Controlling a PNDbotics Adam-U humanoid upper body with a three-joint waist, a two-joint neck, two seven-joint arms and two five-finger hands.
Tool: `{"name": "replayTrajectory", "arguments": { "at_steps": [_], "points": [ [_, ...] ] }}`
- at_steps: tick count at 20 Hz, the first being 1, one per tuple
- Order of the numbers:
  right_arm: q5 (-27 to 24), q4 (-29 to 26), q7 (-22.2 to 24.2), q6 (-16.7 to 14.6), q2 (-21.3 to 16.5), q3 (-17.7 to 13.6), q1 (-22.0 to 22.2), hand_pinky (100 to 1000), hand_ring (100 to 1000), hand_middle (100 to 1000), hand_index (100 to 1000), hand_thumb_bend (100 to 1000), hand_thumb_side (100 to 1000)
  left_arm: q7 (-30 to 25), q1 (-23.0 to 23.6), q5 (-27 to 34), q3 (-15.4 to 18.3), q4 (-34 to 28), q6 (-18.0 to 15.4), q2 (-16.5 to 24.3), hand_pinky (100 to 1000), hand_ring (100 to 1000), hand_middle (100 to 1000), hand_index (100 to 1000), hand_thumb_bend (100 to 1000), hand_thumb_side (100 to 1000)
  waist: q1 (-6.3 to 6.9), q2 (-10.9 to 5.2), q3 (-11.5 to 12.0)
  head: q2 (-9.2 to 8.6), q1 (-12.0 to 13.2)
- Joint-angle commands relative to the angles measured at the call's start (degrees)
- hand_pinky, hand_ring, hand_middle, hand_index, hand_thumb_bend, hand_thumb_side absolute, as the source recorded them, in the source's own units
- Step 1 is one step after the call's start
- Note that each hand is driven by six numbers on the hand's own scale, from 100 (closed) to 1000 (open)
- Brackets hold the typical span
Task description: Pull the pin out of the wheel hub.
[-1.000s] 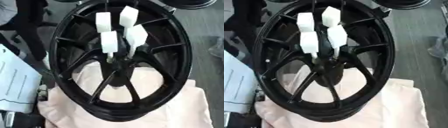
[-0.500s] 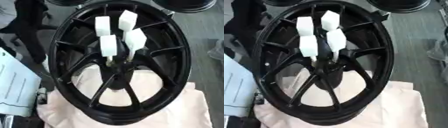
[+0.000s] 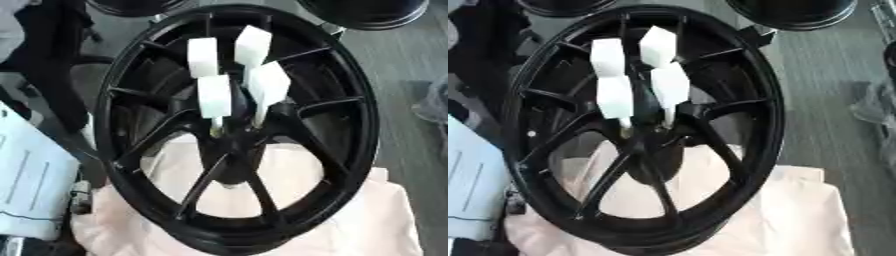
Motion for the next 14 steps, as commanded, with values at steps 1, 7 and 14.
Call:
{"name": "replayTrajectory", "arguments": {
  "at_steps": [1, 7, 14],
  "points": [
    [2.8, -5.0, 2.8, 0.8, -2.1, 2.7, -3.3, 864, 799, 770, 888, 356, 579, 0.2, 0.1, -0.5, 0.6, -1.1, -0.2, 1.4, 674, 702, 700, 789, 507, 731, -0.02, -0.91, -0.1, 0.82, 0.1],
    [8.3, -13.8, 8.3, 3.7, -1.7, 11.5, -9.1, 848, 790, 764, 874, 351, 564, 0.5, 1.0, -0.8, 0.9, -0.9, -0.1, 2.3, 674, 700, 700, 787, 502, 733, -0.57, -0.99, -0.3, 1.91, 0.2],
    [22.4, -13.1, 39.3, 0.7, 4.1, 12.3, -12.5, 837, 780, 776, 882, 353, 535, 1.0, 2.7, -1.0, 1.5, -0.6, -0.1, 3.1, 674, 699, 694, 784, 497, 737, -0.68, -1.15, -1.6, 2.17, 1.5]
  ]
}}
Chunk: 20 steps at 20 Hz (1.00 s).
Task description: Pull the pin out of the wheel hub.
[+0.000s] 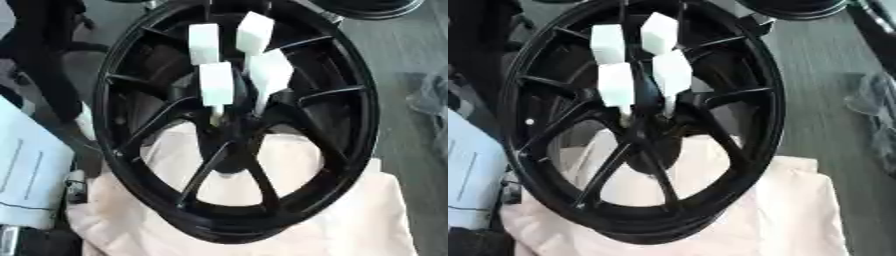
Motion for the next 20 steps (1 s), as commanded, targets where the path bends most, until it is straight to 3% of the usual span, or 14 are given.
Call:
{"name": "replayTrajectory", "arguments": {
  "at_steps": [1, 7, 14, 20],
  "points": [
    [5.1, 0.5, 11.8, -2.0, 1.6, -1.9, -1.6, 835, 783, 781, 885, 359, 532, 0.5, 0.3, -0.6, 1.0, -0.5, -0.1, 2.1, 674, 699, 693, 785, 496, 738, 0.14, -1.16, -0.3, 0.35, 0.5],
    [10.5, 2.6, 16.7, -1.6, 3.7, 1.1, -2.7, 841, 820, 812, 899, 377, 530, 0.8, 2.0, -0.9, 1.2, 0.1, 0.0, 3.2, 674, 699, 693, 784, 491, 741, -0.14, -1.44, -1.4, 0.35, 1.4],
    [12.4, 5.3, 16.3, -0.4, 6.2, 4.1, -3.5, 828, 783, 794, 895, 394, 500, 1.1, 3.5, -1.1, 1.5, 0.4, -0.1, 3.9, 675, 700, 693, 784, 488, 742, -0.04, -1.55, -2.1, 0.35, 1.5],
    [14.7, 5.5, 15.8, -0.4, 8.1, 4.5, -2.7, 806, 744, 775, 892, 415, 460, 1.2, 3.7, -1.2, 1.4, 0.4, 0.0, 3.7, 675, 700, 693, 784, 487, 743, 0.02, -1.46, -2.1, 0.35, 1.5]
  ]
}}
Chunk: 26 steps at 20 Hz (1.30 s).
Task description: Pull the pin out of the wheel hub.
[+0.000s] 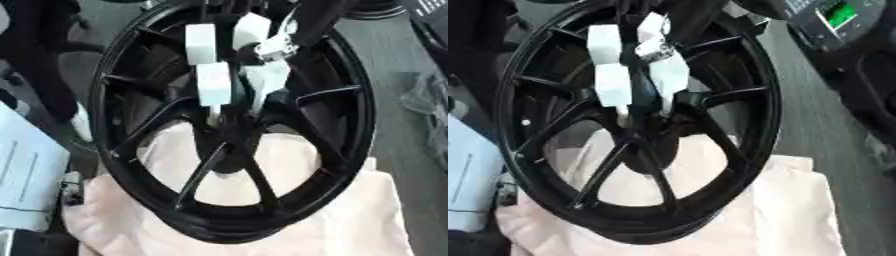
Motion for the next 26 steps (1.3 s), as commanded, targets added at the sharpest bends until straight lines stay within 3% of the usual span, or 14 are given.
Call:
{"name": "replayTrajectory", "arguments": {
  "at_steps": [1, 6, 7, 14, 19, 20, 26],
  "points": [
    [1.1, -0.2, -0.4, 0.0, 0.0, -0.4, -0.7, 806, 744, 775, 892, 415, 460, 0.2, -0.1, -0.2, 0.8, -0.6, -0.1, 1.9, 675, 700, 693, 784, 487, 743, 0.24, -1.4, 0.0, 0.35, 0.1],
    [2.0, -2.1, -0.2, 0.1, -0.3, -0.9, 0.3, 756, 660, 713, 877, 448, 425, 0.4, 0.1, -0.3, 0.9, -0.7, 0.0, 1.8, 675, 700, 693, 783, 488, 745, 0.12, -1.21, 0.0, 0.35, 0.2],
    [2.2, -2.6, 0.0, 0.2, -0.4, -1.1, 0.4, 743, 630, 693, 867, 492, 405, 0.4, 0.1, -0.3, 0.9, -0.7, 0.0, 1.7, 675, 700, 693, 783, 488, 745, 0.11, -1.18, 0.0, 0.35, 0.2],
    [4.8, -7.8, 0.7, -0.1, -1.8, -2.8, 2.2, 710, 560, 628, 836, 503, 406, 0.5, 0.3, -0.3, 1.0, -0.7, 0.1, 1.5, 676, 701, 693, 782, 488, 747, 0.11, -0.89, 0.0, 0.35, 0.0],
    [4.7, -12.2, 1.4, -0.1, -3.9, -3.3, 4.0, 717, 575, 647, 827, 512, 386, 0.5, 0.4, -0.3, 1.0, -0.7, 0.1, 1.5, 676, 701, 693, 781, 488, 747, 0.09, -0.75, -0.2, 0.35, 0.1],
    [4.6, -12.8, 1.5, 0.0, -4.3, -3.3, 4.5, 717, 580, 646, 822, 522, 339, 0.5, 0.4, -0.3, 1.0, -0.6, 0.1, 1.5, 676, 701, 693, 781, 488, 747, 0.09, -0.72, -0.2, 0.35, 0.1],
    [4.9, -13.2, 1.5, 0.2, -5.9, -2.8, 6.0, 729, 640, 702, 815, 508, 345, 0.4, 0.5, -0.3, 0.9, -0.7, 0.2, 1.4, 676, 701, 693, 780, 487, 748, 0.12, -0.64, -0.3, 0.35, 0.3]
  ]
}}
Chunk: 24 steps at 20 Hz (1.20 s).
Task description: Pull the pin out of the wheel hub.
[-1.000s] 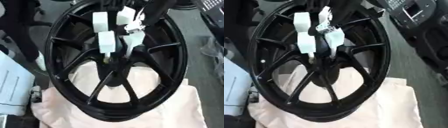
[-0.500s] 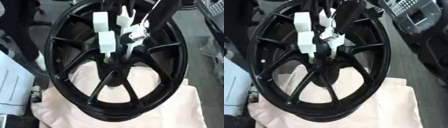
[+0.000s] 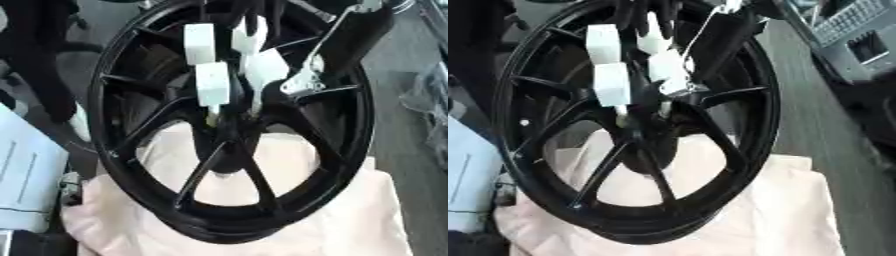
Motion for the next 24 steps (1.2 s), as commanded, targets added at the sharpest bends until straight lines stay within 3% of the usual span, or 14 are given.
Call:
{"name": "replayTrajectory", "arguments": {
  "at_steps": [1, 7, 10, 24],
  "points": [
    [0.5, -0.8, 0.1, -0.1, -1.8, -0.6, -0.5, 731, 648, 705, 814, 506, 340, 0.1, -0.1, -0.2, 0.5, -0.7, 0.0, 1.2, 676, 701, 693, 780, 487, 748, 0.26, -0.71, 0.0, 0.34, 0.2],
    [2.5, -0.4, 0.1, -0.7, -2.4, -0.4, 0.4, 739, 705, 697, 787, 465, 305, 0.0, 0.0, -0.2, 0.4, -0.7, 0.1, 1.0, 676, 701, 693, 775, 487, 749, 0.22, -0.46, 0.1, 0.34, 0.1],
    [3.4, -0.1, 0.1, -1.0, -2.6, -0.4, 0.9, 761, 770, 749, 810, 439, 302, 0.0, 0.0, -0.3, 0.4, -0.7, 0.2, 0.9, 676, 701, 693, 773, 487, 750, 0.19, -0.33, 0.2, 0.34, 0.0],
    [6.4, 2.4, -0.6, -1.9, -2.5, 0.4, 1.9, 756, 755, 731, 798, 371, 311, -0.1, -0.2, -0.6, 0.1, -0.9, 0.3, 0.6, 677, 701, 693, 765, 484, 750, 0.13, 0.25, 0.6, 0.34, -0.3]
  ]
}}
